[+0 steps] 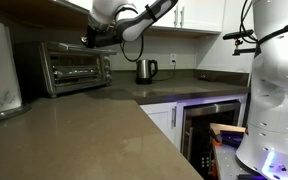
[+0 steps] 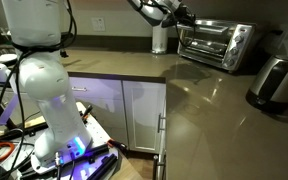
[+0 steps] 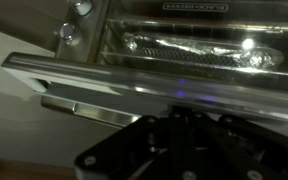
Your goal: Open the oven
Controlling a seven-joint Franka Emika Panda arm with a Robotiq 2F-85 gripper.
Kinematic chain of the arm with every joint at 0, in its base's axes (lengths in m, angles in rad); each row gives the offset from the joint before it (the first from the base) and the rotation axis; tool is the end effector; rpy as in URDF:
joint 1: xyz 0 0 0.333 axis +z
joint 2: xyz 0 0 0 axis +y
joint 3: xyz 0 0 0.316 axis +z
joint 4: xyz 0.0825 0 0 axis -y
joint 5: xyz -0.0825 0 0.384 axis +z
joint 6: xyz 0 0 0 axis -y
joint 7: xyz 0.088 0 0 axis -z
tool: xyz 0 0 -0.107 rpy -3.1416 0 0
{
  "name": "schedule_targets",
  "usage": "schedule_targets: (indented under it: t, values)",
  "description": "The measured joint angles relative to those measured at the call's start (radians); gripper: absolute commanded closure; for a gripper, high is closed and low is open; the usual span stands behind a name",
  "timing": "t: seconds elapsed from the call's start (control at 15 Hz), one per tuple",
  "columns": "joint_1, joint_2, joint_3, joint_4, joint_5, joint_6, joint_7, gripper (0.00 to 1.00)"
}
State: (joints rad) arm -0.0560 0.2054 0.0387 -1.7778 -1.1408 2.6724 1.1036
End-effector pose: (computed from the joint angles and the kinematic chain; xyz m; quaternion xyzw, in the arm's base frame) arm 0.6593 0.0141 0.5048 0.8688 -0.1092 0.4459 0.1858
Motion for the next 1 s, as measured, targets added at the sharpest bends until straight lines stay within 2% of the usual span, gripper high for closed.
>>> schedule_targets:
  t: [0.2, 0.4, 0.6, 0.8, 1.0]
  values:
    - [0.006, -0.005, -0.001, 0.001, -0.041, -0.061, -0.023, 1.0]
    - [0.006, -0.005, -0.011, 0.001, -0.154, -0.049, -0.021, 1.0]
    - [0.005, -0.004, -0.035, 0.002, -0.32, 0.029, 0.031, 1.0]
    - [0.003, -0.003, -0.063, 0.008, -0.484, 0.143, 0.165, 1.0]
    - [-0.01, -0.003, -0.077, 0.017, -0.515, 0.24, 0.3, 1.0]
